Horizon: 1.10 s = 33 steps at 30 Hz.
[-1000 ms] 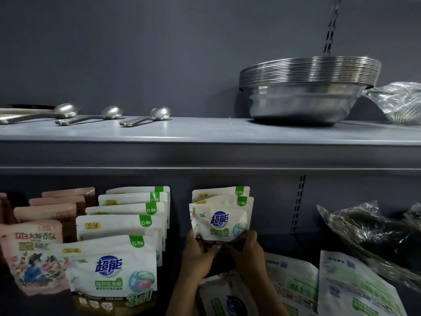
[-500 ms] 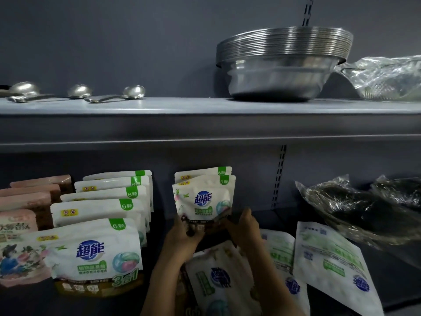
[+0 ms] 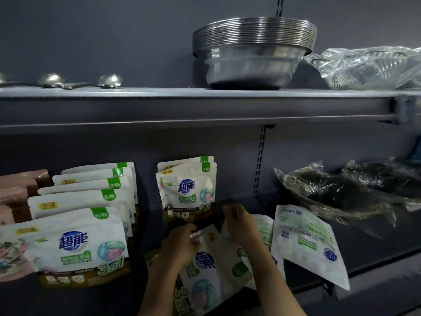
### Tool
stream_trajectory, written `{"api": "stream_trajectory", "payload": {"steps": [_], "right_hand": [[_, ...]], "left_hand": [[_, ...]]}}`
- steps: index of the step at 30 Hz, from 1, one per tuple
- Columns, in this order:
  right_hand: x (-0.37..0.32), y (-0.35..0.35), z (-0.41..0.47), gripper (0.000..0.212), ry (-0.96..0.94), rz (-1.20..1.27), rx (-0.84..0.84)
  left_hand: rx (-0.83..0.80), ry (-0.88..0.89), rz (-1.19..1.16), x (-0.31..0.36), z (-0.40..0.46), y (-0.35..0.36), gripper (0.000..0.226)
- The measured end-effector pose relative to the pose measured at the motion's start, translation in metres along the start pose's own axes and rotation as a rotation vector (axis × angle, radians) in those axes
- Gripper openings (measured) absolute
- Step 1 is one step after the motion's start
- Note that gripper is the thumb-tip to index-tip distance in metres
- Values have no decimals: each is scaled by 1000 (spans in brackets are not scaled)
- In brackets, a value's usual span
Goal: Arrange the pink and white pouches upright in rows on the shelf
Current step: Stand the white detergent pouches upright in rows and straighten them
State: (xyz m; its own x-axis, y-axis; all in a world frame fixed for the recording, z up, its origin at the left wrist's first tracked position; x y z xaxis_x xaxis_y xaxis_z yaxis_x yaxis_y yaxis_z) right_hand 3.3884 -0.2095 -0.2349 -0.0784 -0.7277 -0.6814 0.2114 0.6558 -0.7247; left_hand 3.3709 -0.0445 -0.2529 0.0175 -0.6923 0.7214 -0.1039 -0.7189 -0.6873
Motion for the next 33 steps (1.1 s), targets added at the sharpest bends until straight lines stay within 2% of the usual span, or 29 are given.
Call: {"api": "stream_trajectory", "payload": {"steps": [4,6,11,15,18,21,23,26,30,33], "right_hand": [[2,0,-5,34,18,79,2],[5,3,-2,35,35,93,-26],[11,-1,1,53,144,433,-69],[5,-7,-3,69,154,790,-135],[-11,-6,-7,77,51,917,-260],[-35,-10,-23,68,-111,904,-426],[-48,-14,-32,49,-240,882,-455],[-56,-16,-38,46,-338,850,-494],[-63,-19,-34,48,-363,707,-396],[-56,-20,-25,45,-312,759,-259]], "left_hand": [[74,-1,-118,3,-8,-15,8],[124,47,-178,10,-14,-32,15],[174,162,-366,33,-32,-74,8],[426,207,-674,41,-48,-102,10],[617,230,-930,39,-58,-111,8],[686,271,-1062,38,-61,-111,11],[702,284,-1086,40,-64,-113,12],[728,317,-1043,46,-69,-117,15],[733,361,-1035,51,-67,-121,11],[691,376,-1072,51,-61,-119,35]]}}
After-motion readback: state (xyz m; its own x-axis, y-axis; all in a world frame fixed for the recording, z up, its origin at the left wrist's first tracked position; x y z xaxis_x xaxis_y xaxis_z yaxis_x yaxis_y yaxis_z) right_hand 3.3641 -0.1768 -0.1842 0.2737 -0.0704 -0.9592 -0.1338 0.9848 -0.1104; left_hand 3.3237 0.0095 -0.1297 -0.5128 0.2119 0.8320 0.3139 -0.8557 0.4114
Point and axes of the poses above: each hand's wrist, its own z-axis towards the middle knuckle, its own y-axis out of the palm, x = y × z, the point moved 6 cm from there along z, towards the middle knuckle, and after that the axes turned 12 degrees about -z, right-handed, at the moved point
